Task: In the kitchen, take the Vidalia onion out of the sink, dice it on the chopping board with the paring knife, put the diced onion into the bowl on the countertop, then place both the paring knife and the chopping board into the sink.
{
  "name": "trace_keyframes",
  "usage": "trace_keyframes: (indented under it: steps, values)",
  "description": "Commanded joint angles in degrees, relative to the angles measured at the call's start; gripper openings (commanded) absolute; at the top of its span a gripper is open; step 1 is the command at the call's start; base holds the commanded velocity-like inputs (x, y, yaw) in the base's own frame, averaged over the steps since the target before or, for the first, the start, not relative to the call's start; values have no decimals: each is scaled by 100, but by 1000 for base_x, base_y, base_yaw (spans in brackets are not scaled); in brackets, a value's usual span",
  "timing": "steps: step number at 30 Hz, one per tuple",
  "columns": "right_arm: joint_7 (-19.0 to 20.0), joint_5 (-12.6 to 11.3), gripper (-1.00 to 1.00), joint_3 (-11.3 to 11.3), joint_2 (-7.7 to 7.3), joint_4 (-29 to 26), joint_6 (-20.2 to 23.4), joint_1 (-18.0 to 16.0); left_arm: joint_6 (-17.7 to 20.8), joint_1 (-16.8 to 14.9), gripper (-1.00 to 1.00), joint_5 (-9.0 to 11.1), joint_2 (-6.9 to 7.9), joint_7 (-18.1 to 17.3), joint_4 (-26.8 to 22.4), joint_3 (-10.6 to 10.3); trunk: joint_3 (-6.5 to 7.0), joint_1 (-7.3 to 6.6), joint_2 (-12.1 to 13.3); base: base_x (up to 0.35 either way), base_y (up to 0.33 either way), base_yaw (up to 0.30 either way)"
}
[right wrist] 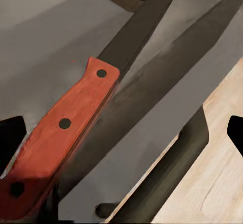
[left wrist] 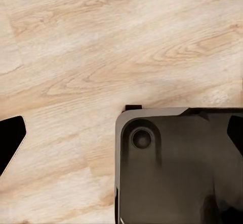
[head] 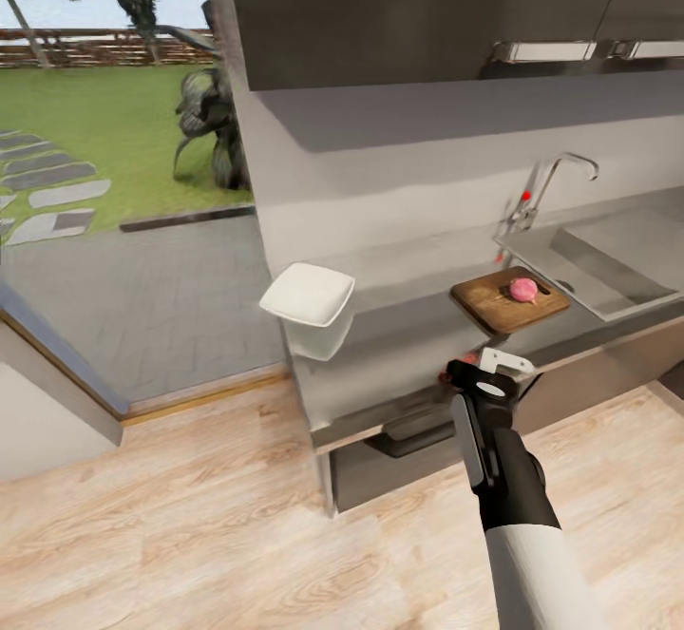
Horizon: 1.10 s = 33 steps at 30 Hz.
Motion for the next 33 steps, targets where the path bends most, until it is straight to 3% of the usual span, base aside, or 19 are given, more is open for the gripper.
trace_keyframes:
  steps: [1,7,18,33]
  values:
    - [-18,-13,100,-5,5,-8,29,-5,-12,0,100,41,7,22,-4,-22,-9,4,-10,0,283,-2]
    - [-18,-13,100,-5,5,3,29,-5,-12,-1,100,41,7,22,-6,-23,-9,4,-10,0,241,-1]
    - [-18,-13,100,-5,5,10,29,-5,-12,-1,100,41,7,22,0,-23,-9,4,-10,5,31,0]
    - [-12,-5,100,-13,5,10,29,-5,-12,-1,100,41,7,22,-14,-26,-9,4,-10,161,1,0]
